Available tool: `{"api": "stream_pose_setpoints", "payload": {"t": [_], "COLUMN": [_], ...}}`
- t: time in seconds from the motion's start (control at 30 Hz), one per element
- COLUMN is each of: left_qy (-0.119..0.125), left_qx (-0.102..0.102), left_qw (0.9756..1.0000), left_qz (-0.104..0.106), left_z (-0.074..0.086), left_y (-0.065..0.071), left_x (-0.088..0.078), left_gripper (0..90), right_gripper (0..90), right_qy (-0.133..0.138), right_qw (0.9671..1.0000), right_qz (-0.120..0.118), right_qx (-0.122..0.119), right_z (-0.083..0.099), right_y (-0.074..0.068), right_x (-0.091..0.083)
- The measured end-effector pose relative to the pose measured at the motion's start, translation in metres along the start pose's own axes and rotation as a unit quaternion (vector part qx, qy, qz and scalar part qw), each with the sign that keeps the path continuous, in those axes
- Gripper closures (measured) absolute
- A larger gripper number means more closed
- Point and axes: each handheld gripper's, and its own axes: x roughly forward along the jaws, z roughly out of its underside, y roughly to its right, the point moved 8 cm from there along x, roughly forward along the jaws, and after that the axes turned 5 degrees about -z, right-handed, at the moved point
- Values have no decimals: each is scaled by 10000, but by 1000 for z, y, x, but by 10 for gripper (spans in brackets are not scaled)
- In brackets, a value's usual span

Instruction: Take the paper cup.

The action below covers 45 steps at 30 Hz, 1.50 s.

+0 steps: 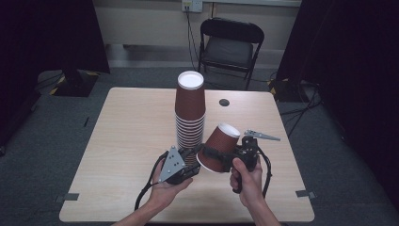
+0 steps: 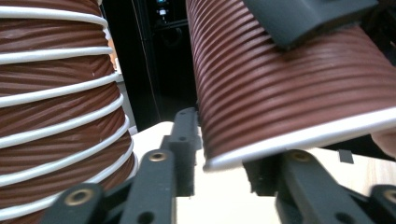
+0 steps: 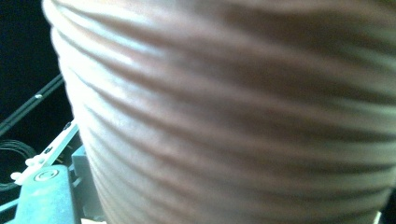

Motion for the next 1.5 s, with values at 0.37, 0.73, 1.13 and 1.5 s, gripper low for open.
{"api": "stream_pose_setpoints", "payload": {"t": [0.37, 0.73, 1.13, 1.5], "left_qy": [214, 230, 284, 370], "left_qx": [83, 303, 140, -118], "left_qw": [9993, 9986, 9990, 9989], "left_qz": [-284, -374, -310, -258], "left_z": [-1, 8, 7, 10], "left_y": [-5, -5, -6, -7], "left_x": [1, 1, -1, -3], "left_gripper": [718, 755, 784, 803], "right_gripper": [150, 149, 127, 125], "right_qy": [-123, -296, -269, -251], "right_qw": [9998, 9994, 9995, 9996], "right_qz": [-5, 73, -20, 95], "right_qx": [130, 168, 166, -128], "right_z": [7, 15, 17, 14], "right_y": [-1, 2, 1, 0], "right_x": [12, 15, 17, 17]}}
